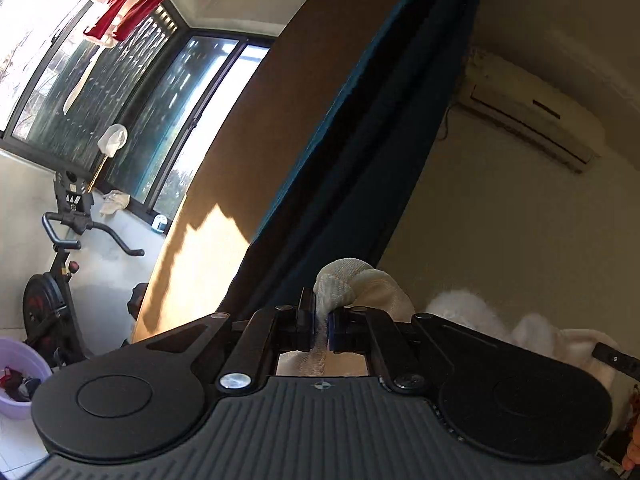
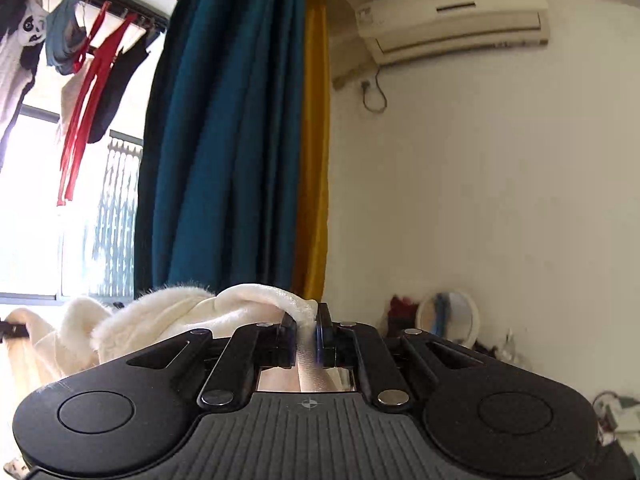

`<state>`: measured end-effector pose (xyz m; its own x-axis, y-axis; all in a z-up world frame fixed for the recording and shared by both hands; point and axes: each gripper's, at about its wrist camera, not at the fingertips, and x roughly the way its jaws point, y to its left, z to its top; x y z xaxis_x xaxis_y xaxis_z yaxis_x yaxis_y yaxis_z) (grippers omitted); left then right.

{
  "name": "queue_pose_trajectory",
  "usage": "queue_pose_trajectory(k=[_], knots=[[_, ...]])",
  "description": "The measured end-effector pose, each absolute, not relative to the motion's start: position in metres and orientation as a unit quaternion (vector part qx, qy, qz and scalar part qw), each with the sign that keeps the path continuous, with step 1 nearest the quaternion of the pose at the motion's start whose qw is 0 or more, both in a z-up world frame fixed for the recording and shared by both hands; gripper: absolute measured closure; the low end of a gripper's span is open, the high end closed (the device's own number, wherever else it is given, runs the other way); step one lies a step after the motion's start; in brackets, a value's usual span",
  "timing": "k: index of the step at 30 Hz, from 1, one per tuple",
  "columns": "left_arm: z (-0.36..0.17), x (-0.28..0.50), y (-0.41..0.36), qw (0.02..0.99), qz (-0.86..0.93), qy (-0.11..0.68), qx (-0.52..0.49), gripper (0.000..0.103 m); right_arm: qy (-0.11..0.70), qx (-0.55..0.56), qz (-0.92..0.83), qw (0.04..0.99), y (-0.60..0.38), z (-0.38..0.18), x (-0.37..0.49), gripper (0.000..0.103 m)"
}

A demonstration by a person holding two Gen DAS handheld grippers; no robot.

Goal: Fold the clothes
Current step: 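Raise the jacket high with both grippers, letting it hang open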

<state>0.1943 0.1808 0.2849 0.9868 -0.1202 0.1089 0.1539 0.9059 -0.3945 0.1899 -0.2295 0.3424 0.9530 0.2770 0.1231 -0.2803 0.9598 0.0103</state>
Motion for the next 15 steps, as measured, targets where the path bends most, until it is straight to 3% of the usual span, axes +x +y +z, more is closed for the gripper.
queue_pose_trajectory(k=[7, 15], knots=[[0.321, 0.186, 0.169, 0.962, -0.154, -0.120, -0.190, 0.097, -0.136, 0.017, 0.101, 0.985, -0.229, 0.388, 0.129, 0.095], [0.311, 0.201, 0.126, 0.920, -0.312, -0.124, -0.202, 0.097, -0.122, -0.006, 0.026, 0.992, -0.216, 0.395, 0.060, 0.095]])
